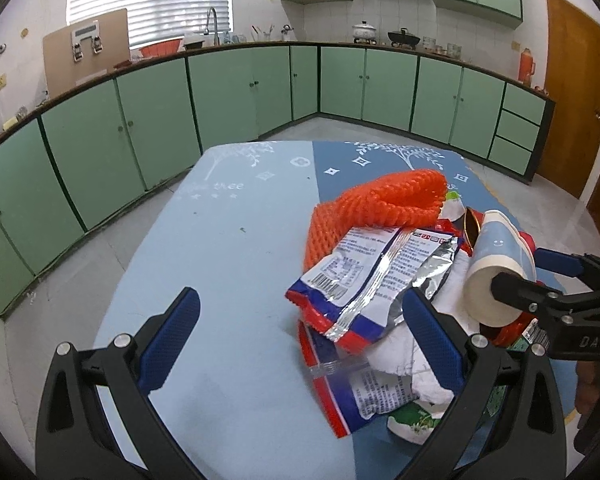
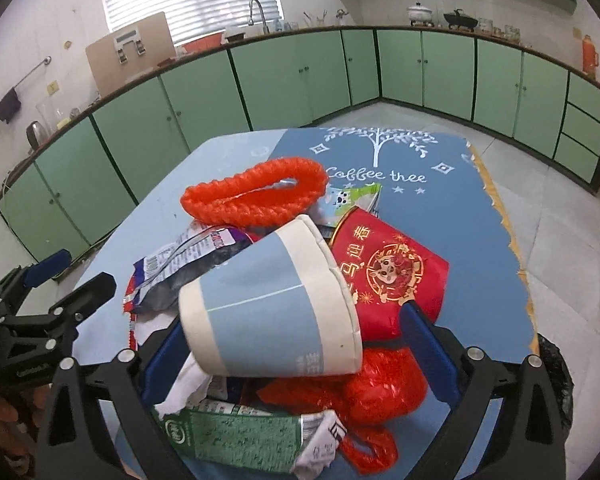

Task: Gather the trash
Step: 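Grasp the blue-white paper cup with the right gripper while the left gripper approaches the snack wrapper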

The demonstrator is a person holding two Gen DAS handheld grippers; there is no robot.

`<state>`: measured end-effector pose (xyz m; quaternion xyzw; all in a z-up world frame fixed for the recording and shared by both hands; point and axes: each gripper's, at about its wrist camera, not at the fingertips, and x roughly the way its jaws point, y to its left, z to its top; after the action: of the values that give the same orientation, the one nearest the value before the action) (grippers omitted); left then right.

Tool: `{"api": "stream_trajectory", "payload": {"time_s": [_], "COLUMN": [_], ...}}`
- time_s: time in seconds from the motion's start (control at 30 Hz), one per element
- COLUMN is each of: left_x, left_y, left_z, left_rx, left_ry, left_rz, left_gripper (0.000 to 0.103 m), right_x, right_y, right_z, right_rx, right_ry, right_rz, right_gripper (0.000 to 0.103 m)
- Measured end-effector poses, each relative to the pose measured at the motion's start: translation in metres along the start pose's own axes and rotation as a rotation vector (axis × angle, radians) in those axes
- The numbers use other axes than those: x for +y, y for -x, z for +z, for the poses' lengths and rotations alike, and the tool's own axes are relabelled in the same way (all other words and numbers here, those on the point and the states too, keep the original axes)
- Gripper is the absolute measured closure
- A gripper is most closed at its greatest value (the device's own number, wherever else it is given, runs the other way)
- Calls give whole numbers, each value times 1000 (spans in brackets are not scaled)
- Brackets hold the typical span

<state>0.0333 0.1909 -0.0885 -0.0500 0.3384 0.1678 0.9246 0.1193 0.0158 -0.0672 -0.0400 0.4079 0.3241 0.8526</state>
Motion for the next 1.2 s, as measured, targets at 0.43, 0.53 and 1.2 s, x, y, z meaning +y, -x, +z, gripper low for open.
{"api": "stream_trajectory", "payload": {"time_s": [0.43, 0.53, 1.2], "left_x": [-23, -26, -44], "left_y": [-25, -29, -29], "left_z": [2, 3, 0], "left_rx": [29, 26, 37], "left_ry": [-44, -51, -91], "left_rz": [-43, -29, -40], "left_gripper": [5, 5, 32], "right_x": [-5, -7, -14], "right_y": [15, 25, 44], "right_z": [7, 10, 11], "right_rx": [-33, -53, -86], "right_ry": [-12, -16, -51], "right_rz": [84, 82, 72], "right_gripper": [27, 27, 27]}}
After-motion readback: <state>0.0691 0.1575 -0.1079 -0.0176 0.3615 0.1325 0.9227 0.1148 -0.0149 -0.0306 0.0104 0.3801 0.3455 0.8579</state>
